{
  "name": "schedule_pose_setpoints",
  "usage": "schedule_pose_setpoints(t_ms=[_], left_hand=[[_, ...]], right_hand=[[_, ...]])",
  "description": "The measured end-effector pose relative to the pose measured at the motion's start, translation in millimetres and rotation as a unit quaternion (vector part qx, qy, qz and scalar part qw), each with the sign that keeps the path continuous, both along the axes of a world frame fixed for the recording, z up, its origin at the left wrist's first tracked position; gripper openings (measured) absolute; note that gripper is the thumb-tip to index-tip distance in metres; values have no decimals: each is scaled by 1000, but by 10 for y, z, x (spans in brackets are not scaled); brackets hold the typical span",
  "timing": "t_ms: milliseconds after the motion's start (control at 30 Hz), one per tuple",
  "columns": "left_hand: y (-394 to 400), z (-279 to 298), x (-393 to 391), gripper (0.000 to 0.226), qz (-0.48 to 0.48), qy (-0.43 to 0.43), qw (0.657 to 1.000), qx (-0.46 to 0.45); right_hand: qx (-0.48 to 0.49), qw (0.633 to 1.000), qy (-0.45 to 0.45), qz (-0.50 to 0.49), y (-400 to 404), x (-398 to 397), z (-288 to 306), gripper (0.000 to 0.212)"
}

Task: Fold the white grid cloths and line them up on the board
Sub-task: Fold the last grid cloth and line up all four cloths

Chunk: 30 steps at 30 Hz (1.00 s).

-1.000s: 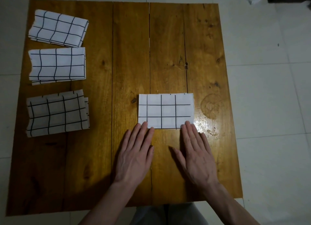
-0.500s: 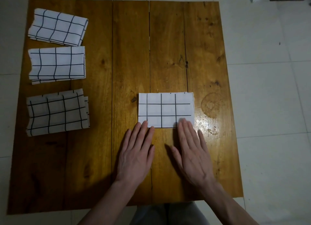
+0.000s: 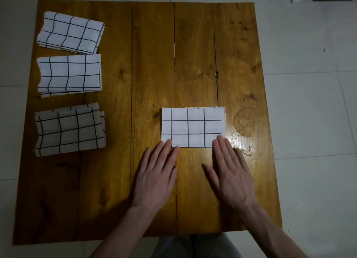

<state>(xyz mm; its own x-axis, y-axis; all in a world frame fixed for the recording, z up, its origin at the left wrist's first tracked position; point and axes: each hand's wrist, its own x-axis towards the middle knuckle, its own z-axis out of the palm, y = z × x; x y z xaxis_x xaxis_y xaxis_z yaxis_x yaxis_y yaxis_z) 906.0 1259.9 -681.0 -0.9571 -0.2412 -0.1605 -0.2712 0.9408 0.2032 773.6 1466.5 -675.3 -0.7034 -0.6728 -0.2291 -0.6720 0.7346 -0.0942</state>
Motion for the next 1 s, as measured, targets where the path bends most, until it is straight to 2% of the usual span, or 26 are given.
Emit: schedule_pose_setpoints(t_ms=[133,300,400,500,667,833,933,1000], left_hand=[[61,5,-48,59,12,7,1000,5],[103,26,-152,62,8,-1,1000,0],[66,60,-235,56,3,-7,1000,-8],[39,98,-335,53,12,-7,1000,-13],[99,162,-525,44,100,35,994,4],[287,187,-672,42,265,57,963,-1],[345,185,-713,48,340,56,938,21],[370,190,-728,48,358,65,931,32]], right_hand=[[-21,1000,-7,-22,-31,15,46,71],[-124,992,15,-33,-235,-260,188,54],[-141,990,11,-15,-470,-504,221,59],[-103,993,-14,-55,-707,-643,264,66],[-28,986,-70,-151,-890,-670,427,64],[-35,961,-148,-233,-940,-621,500,51],[-88,949,-196,-231,-895,-570,468,38],[-176,917,-255,-252,-853,-532,461,29]])
